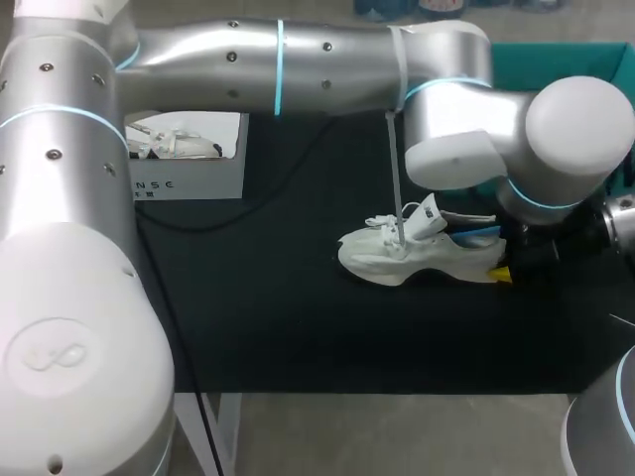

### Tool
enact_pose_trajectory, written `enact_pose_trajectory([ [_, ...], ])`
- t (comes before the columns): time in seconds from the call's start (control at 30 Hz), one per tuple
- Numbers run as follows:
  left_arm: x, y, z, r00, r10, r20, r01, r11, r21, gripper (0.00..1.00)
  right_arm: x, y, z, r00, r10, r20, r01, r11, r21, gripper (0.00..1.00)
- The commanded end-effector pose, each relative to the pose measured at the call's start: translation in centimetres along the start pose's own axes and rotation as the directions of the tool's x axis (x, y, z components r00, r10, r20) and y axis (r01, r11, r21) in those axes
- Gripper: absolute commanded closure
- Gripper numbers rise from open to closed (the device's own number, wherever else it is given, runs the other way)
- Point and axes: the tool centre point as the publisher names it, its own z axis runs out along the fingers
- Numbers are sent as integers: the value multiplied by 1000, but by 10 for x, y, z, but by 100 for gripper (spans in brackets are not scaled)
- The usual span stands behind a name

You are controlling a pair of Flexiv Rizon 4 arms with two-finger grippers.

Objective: Take the shoe out of the shoebox, open the shoe tongue, remove and reinsert the insole, then place the shoe into the shoebox

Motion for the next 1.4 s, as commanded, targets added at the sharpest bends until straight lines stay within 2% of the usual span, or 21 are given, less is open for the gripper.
enact_pose_trajectory([
  [0.03, -7, -1, -32, 1000, 27, -11, -26, 995, 95, 100, 0, -3, 4, 1000, 1, 2, -1, 1000, 2, 100],
  [0.3, -20, -3, -89, 998, 58, -20, -48, 935, 350, 100, 0, -3, 4, 1000, 1, 2, -1, 1000, 2, 100],
  [0.57, -32, 15, -126, 999, 52, -13, -40, 877, 478, 100, 0, -3, 4, 1000, 1, 2, -1, 1000, 2, 100],
  [0.8, -34, 49, -139, 1000, 1, -27, 14, 826, 563, 100, 0, -3, 4, 1000, 1, 2, -1, 1000, 2, 100],
  [1.0, -27, 90, -146, 996, -68, -56, 88, 751, 655, 100, 0, -3, 4, 1000, 1, 2, -1, 1000, 2, 100],
  [1.2, -18, 125, -152, 990, -118, -75, 137, 716, 685, 100, 0, -3, 4, 1000, 1, 2, -1, 1000, 2, 100],
  [1.4, -18, 142, -161, 988, -136, -77, 150, 683, 715, 100, 0, -3, 4, 1000, 1, 2, -1, 1000, 2, 100],
])
